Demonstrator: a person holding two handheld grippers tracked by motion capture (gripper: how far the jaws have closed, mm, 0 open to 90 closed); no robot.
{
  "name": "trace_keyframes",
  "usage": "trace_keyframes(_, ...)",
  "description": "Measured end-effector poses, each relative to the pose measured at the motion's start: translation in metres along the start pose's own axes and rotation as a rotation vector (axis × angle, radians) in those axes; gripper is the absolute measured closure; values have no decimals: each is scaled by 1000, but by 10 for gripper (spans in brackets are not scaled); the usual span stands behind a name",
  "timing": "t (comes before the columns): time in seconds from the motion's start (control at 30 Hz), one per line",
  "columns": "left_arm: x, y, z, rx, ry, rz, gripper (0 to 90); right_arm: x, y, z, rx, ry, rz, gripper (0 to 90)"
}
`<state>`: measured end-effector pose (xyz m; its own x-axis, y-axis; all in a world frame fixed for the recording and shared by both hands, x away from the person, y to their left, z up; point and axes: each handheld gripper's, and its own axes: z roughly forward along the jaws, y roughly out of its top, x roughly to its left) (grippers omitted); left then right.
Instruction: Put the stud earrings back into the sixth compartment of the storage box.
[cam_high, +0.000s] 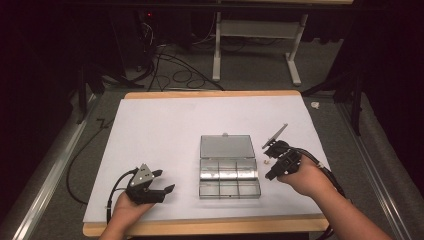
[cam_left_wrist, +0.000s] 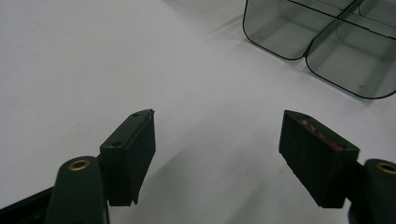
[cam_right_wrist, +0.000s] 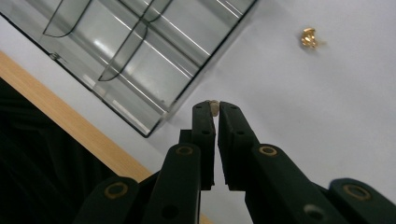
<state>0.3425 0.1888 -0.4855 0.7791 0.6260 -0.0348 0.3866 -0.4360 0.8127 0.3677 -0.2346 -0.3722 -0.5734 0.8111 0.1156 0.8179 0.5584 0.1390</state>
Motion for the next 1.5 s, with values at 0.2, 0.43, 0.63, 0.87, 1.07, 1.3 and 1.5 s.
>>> trace_keyframes(0.2, 0, 0, 0, -7, 1, 1, 277, 10, 7, 4, 9, 10, -31, 863)
trace_keyframes(0.43, 0, 0, 0, -5, 0, 1, 276, 26, 17, 13, 14, 28, -73, 863)
trace_keyframes(0.63, 0, 0, 0, -4, -3, 2, 276, 37, 25, 22, 30, 35, -97, 863)
trace_keyframes(0.87, -1, 0, 0, -4, -5, 3, 275, 43, 32, 45, 75, 33, -142, 863)
trace_keyframes(1.07, 0, 0, 0, -4, -4, 4, 275, 46, 33, 60, 96, 40, -139, 862)
trace_keyframes(1.3, 0, 0, 0, 0, -4, 3, 275, 46, 32, 68, 114, 30, -149, 861)
trace_keyframes(1.5, 0, 0, 0, 1, -5, 2, 275, 45, 33, 72, 126, 23, -140, 856)
